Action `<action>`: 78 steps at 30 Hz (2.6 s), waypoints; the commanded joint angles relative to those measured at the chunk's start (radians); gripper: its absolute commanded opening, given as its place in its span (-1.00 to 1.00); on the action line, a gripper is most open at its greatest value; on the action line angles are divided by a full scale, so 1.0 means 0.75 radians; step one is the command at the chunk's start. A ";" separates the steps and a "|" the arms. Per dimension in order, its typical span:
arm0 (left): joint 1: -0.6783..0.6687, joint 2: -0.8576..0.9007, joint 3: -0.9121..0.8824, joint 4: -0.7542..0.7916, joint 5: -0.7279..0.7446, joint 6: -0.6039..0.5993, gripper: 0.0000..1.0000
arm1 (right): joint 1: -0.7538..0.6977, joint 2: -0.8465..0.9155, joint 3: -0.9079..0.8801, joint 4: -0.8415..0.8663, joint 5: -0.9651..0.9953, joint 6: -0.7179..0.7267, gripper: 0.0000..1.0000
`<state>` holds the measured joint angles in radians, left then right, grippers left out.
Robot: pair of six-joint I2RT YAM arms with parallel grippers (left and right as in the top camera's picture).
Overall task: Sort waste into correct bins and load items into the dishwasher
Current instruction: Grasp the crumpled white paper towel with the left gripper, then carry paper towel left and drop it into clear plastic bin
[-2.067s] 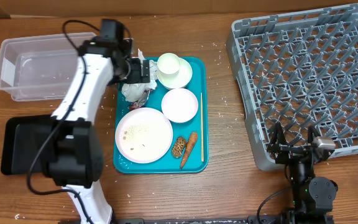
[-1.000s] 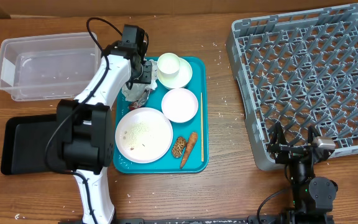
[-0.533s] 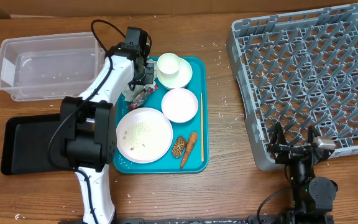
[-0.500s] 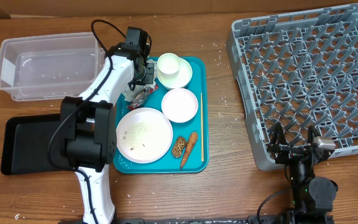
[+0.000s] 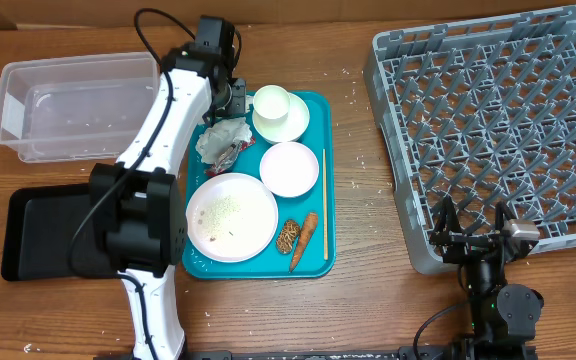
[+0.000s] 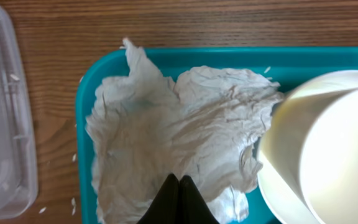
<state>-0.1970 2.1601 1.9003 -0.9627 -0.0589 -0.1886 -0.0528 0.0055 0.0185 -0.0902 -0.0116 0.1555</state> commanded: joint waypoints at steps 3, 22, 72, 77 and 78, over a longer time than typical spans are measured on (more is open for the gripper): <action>-0.007 -0.094 0.129 -0.109 0.015 -0.075 -0.92 | -0.010 -0.004 -0.014 0.009 -0.002 -0.009 1.00; 0.139 -0.163 0.462 -0.201 -0.387 -0.203 -0.92 | -0.010 -0.004 -0.014 0.009 -0.002 -0.009 1.00; 0.107 -0.160 -0.411 0.169 0.068 -0.746 0.59 | -0.010 -0.004 -0.014 0.009 -0.002 -0.009 1.00; 0.107 -0.160 -0.490 0.254 0.067 -0.856 0.53 | -0.010 -0.004 -0.014 0.009 -0.002 -0.009 1.00; 0.107 -0.160 -0.505 0.282 0.064 -0.863 0.53 | -0.010 -0.004 -0.014 0.009 -0.002 -0.009 1.00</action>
<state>-0.1146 2.0590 1.5536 -0.7822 0.0101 -0.7574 -0.0528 0.0055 0.0185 -0.0898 -0.0113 0.1558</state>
